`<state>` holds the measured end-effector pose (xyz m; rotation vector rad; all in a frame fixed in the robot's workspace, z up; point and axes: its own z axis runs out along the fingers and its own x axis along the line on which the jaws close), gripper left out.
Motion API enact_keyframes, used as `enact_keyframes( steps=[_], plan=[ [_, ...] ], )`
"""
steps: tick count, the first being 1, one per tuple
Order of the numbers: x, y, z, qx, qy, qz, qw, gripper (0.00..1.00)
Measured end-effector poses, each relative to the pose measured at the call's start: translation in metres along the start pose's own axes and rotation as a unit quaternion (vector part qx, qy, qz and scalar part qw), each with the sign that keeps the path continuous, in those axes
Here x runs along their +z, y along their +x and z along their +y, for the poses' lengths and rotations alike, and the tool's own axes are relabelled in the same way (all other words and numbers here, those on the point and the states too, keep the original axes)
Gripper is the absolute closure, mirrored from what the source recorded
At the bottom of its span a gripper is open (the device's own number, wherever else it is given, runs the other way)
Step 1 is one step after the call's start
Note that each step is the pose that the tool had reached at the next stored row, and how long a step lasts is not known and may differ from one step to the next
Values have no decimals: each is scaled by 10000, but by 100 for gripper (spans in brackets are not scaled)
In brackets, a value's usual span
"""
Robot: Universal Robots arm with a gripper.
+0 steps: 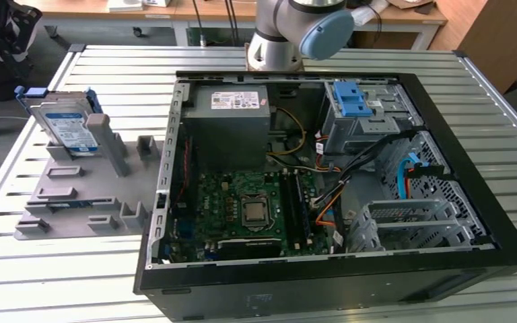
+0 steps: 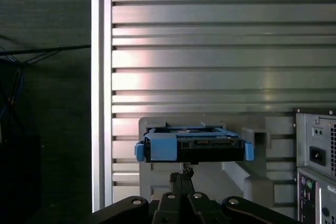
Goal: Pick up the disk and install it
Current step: 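Pick up the disk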
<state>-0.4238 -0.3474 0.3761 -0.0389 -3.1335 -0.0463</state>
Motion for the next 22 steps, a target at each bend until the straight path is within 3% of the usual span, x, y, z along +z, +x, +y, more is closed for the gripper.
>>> enact_keyframes(
  steps=[22],
  plan=[
    [0, 0, 0, -252, 2, 8, 9997, 89]
  ],
)
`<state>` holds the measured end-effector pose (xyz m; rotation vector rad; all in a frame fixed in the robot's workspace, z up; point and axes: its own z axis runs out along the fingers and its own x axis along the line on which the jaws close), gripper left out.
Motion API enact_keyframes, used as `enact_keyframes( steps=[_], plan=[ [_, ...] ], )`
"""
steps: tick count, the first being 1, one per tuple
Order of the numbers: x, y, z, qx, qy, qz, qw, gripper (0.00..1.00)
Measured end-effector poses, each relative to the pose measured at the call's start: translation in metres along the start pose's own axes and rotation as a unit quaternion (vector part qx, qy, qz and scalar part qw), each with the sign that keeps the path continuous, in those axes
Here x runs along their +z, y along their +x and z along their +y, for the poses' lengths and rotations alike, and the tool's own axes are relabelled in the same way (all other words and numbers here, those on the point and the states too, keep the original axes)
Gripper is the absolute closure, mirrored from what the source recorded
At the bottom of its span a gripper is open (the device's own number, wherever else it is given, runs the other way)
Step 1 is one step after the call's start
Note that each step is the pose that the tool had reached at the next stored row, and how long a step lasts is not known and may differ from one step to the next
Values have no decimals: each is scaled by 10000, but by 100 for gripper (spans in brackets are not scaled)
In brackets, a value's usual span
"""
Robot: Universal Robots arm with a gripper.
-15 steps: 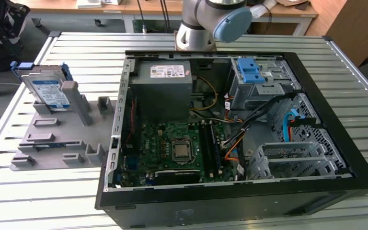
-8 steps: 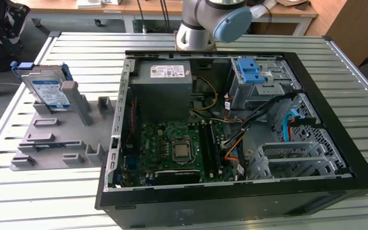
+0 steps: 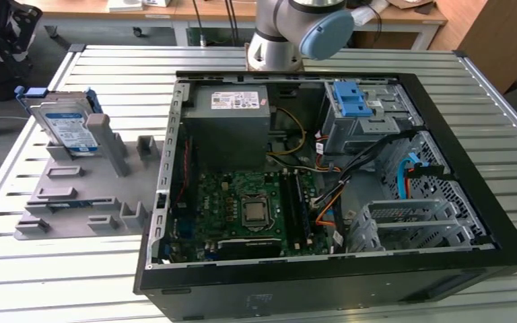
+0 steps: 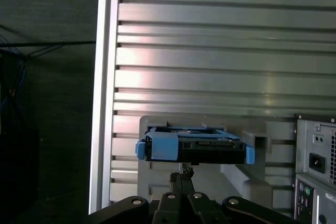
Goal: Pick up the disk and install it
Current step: 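Pick up the disk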
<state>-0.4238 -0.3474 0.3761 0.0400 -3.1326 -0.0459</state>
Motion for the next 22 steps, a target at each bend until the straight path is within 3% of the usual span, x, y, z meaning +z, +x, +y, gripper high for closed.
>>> enact_keyframes(
  steps=[22],
  plan=[
    [0, 0, 0, -234, 2, 7, 9997, 89]
  ],
)
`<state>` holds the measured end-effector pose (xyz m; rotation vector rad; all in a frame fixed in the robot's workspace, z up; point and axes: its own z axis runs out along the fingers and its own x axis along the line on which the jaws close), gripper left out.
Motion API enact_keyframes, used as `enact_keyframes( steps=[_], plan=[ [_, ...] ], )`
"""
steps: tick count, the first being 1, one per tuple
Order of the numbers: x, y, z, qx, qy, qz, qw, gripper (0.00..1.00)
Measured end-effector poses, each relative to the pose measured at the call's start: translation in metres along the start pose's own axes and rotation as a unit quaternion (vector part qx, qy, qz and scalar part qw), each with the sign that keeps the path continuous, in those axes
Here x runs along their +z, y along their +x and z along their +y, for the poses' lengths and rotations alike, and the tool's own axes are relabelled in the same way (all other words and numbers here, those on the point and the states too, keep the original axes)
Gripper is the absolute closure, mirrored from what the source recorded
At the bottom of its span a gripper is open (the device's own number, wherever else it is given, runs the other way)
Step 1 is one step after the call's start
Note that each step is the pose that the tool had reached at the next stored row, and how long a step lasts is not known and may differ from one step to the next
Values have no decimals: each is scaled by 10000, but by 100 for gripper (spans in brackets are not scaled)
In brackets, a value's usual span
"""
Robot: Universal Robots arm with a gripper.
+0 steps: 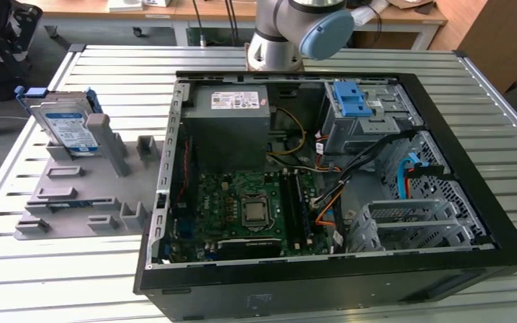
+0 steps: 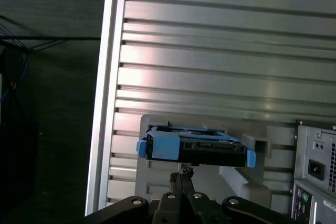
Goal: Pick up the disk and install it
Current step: 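Pick up the disk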
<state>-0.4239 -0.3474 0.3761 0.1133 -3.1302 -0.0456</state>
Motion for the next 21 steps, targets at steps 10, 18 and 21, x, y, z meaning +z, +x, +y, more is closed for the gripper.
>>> enact_keyframes(
  steps=[10, 18, 21],
  plan=[
    [0, 0, 0, -92, 1, 3, 10000, 89],
    [0, 0, 0, -168, 1, 5, 9999, 89],
    [0, 0, 0, -206, 3, 6, 9998, 89]
  ],
)
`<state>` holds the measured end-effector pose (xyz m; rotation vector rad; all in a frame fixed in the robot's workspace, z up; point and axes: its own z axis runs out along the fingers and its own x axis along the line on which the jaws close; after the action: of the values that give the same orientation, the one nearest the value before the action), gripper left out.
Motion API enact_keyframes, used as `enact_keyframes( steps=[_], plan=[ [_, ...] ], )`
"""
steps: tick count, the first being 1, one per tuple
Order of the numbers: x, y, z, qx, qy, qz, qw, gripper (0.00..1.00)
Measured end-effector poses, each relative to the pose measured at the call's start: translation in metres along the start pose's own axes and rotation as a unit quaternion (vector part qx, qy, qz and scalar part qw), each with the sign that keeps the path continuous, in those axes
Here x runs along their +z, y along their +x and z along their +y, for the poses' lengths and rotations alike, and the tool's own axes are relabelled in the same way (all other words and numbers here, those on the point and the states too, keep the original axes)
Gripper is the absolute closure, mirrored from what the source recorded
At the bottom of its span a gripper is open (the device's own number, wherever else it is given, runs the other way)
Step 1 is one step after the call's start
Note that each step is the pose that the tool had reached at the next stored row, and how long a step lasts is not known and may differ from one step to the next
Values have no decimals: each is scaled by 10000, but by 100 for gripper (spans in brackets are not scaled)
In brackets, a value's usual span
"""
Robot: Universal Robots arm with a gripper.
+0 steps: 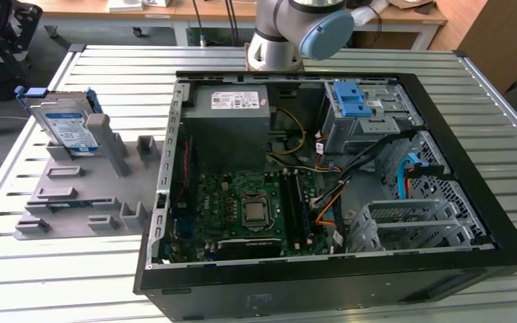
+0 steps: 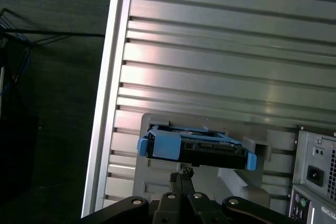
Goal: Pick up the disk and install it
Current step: 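Pick up the disk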
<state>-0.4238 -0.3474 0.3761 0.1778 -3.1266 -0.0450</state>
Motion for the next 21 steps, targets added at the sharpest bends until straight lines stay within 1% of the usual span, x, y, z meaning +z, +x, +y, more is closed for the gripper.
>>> enact_keyframes(
  steps=[9, 21],
  plan=[
    [0, 0, 0, -215, 2, 6, 9998, 89],
    [0, 0, 0, -477, 4, 14, 9989, 89]
  ],
)
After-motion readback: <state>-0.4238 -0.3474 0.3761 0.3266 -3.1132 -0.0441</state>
